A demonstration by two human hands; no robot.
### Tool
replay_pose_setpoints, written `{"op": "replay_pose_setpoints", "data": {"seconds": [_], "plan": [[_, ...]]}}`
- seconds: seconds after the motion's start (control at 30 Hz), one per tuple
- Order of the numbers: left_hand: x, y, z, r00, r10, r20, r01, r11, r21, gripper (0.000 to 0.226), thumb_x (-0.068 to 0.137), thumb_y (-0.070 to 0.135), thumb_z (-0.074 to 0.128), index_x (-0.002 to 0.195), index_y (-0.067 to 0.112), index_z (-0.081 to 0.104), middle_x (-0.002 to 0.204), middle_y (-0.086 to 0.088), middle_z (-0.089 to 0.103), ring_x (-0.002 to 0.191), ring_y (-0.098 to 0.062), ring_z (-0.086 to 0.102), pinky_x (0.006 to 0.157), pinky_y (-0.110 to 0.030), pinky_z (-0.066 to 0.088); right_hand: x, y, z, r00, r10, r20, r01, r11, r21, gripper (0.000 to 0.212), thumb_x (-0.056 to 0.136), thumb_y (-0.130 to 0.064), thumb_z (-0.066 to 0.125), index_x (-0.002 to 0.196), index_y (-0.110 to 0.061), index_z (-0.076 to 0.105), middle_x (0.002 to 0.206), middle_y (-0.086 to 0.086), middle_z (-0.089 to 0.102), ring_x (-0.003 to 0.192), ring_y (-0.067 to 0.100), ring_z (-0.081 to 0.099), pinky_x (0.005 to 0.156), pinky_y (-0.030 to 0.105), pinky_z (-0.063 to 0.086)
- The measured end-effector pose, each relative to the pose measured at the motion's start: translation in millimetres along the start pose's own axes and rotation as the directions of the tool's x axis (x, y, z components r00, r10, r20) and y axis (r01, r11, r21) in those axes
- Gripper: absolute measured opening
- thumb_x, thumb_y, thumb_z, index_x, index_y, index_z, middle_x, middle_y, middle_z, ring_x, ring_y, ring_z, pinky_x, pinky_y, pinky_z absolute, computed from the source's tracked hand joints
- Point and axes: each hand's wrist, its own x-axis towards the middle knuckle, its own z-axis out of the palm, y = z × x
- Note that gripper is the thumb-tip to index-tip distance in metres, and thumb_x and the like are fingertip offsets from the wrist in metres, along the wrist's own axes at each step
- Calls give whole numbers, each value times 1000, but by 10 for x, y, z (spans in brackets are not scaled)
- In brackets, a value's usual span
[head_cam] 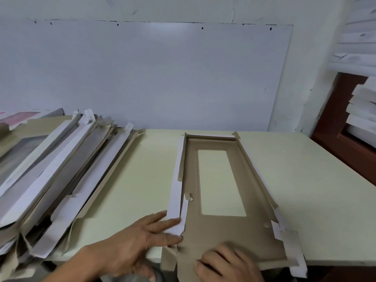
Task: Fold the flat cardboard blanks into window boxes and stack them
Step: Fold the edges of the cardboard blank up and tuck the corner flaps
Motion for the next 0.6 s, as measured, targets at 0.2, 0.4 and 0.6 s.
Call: {"op": "replay_pose_setpoints", "data": {"seconds": [0.2,0.4,0.6], "plan": [[58,-28,-3,989,75,-131,-101,973,-207,32,101,43,50,131,34,61,143,27,47,145,2,21,120,-32,15,-51,-47,16,959,170,-228,-145,982,123,10,68,-32,64,76,-35,58,75,-20,56,59,3,58,45,16,45],[165,16,239,928,-41,-371,24,998,-51,33,103,43,41,117,27,67,135,26,54,128,-3,48,108,-36,37,-130,17,199,944,20,-329,-28,999,-21,14,77,-24,67,87,-31,75,92,-18,68,80,8,68,65,22,54],[163,148,237,920,20,-391,52,983,175,34,100,49,42,117,29,64,135,18,57,112,-17,57,90,-35,48,-241,108,354,941,-10,-337,14,1000,11,33,98,-21,45,97,-23,78,109,-6,72,96,19,69,84,38,56]]}}
